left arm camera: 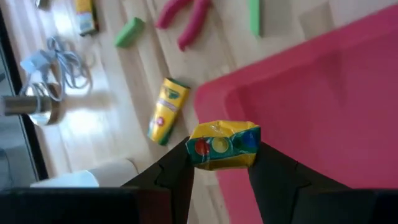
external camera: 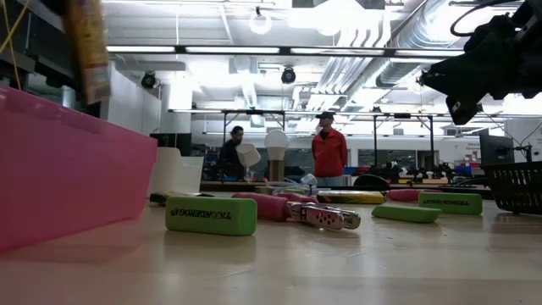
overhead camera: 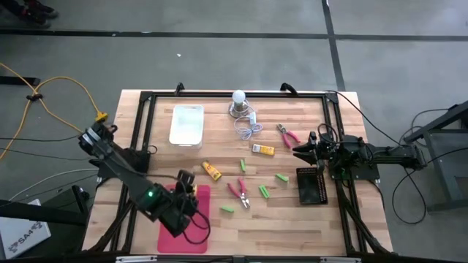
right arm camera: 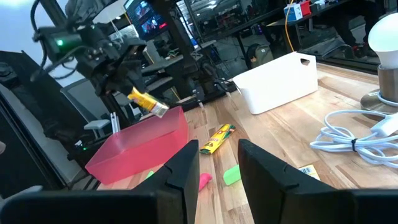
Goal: Pick & Place School Supplies
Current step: Put the top left crayon box into the pink bin
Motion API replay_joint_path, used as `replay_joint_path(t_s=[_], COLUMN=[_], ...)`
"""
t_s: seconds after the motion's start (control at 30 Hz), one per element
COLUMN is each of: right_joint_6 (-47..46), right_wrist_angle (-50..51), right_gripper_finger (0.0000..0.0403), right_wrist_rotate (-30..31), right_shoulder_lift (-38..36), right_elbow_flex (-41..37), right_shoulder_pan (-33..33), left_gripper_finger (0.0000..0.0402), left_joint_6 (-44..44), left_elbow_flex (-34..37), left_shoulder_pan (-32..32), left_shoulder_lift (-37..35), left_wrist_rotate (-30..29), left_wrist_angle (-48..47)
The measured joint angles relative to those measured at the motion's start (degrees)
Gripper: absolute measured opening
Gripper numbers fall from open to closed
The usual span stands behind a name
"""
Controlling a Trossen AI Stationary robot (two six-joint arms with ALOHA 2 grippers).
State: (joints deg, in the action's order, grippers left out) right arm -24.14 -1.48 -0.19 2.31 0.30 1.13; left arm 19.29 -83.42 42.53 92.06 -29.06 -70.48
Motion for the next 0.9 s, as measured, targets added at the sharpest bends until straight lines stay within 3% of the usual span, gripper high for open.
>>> replay_joint_path(t_s=[0.27, 0.9], right_joint_6=[0.0, 0.0], right_wrist_angle=[-0.02, -0.02], right_gripper_finger=[0.0101, 0.0101], right_wrist_rotate=[0.0, -0.02], right_shoulder_lift=[0.0, 0.0], right_elbow_flex=[0.01, 0.01], right_shoulder_pan=[0.01, 0.01], left_gripper_finger=[0.0133, 0.0133], left_joint_6=[7.14, 16.74], left_elbow_flex=[0.01, 0.04], left_shoulder_pan=[0.85, -6.63], left_shoulder_lift=[6.27, 14.55], left_wrist_rotate=[7.74, 29.14], left_wrist_angle=[-1.82, -3.06])
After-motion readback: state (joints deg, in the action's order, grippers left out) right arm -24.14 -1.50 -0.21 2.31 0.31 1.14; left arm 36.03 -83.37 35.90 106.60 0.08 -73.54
